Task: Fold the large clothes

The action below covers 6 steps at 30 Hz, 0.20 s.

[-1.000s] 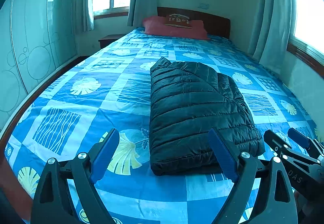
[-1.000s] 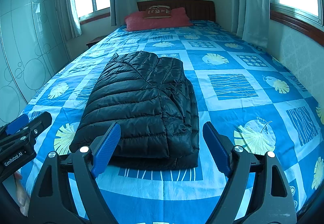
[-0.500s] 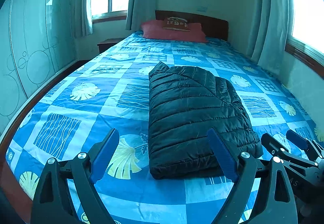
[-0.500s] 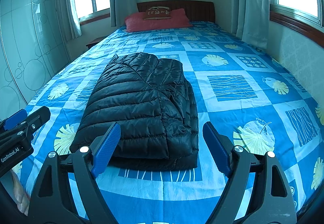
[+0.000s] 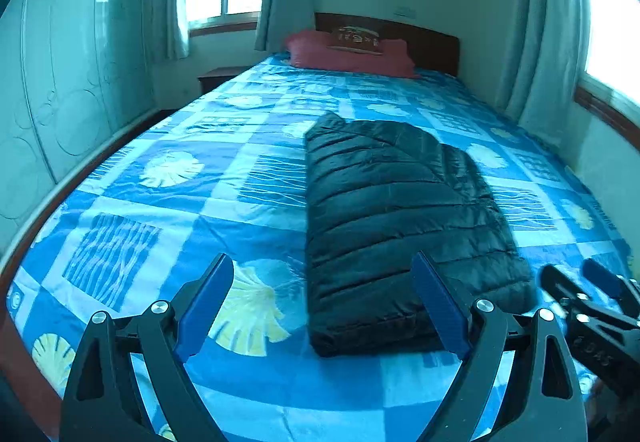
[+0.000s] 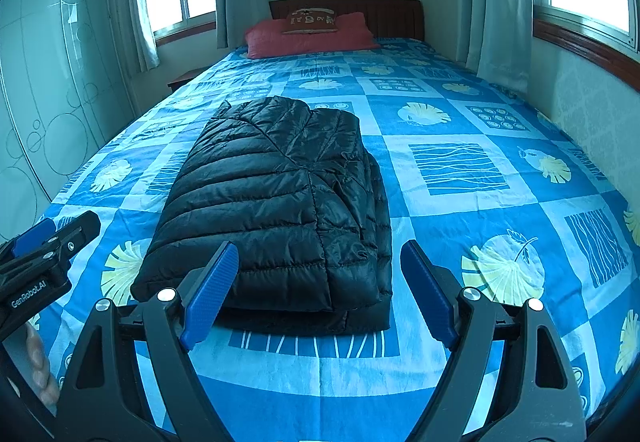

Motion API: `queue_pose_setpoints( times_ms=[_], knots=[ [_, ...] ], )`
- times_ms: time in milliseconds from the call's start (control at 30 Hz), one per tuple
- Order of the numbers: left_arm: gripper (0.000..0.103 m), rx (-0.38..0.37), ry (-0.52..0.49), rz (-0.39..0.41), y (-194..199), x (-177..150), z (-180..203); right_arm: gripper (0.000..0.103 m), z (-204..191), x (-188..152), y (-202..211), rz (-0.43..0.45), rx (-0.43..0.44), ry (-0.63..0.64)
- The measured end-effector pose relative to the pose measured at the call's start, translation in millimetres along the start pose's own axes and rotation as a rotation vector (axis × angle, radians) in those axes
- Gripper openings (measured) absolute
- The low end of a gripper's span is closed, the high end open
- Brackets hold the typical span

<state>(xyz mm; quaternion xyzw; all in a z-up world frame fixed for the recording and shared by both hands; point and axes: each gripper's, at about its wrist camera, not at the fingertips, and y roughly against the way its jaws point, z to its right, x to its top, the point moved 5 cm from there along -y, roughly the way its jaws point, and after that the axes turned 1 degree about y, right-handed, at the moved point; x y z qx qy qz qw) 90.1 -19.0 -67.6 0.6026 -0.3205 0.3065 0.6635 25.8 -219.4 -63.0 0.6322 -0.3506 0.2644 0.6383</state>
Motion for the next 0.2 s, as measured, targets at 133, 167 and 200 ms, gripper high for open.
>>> queue_pose_setpoints(
  times_ms=[133,167,200],
  knots=[
    [0.089,0.000,0.028,-0.059,-21.0,-4.2,-11.8,0.083,13.6,1.1,-9.5,-0.007,-0.013,-0.011],
    [0.089,0.005,0.033,-0.081,-29.2,-6.0,-16.6,0.083,21.0,1.1,-13.8,-0.013,-0.023,-0.019],
    [0.089,0.017,0.041,-0.108,-38.0,-8.1,-23.0,0.084,28.3,1.9,-18.8,-0.018,-0.029,-0.029]
  ],
)
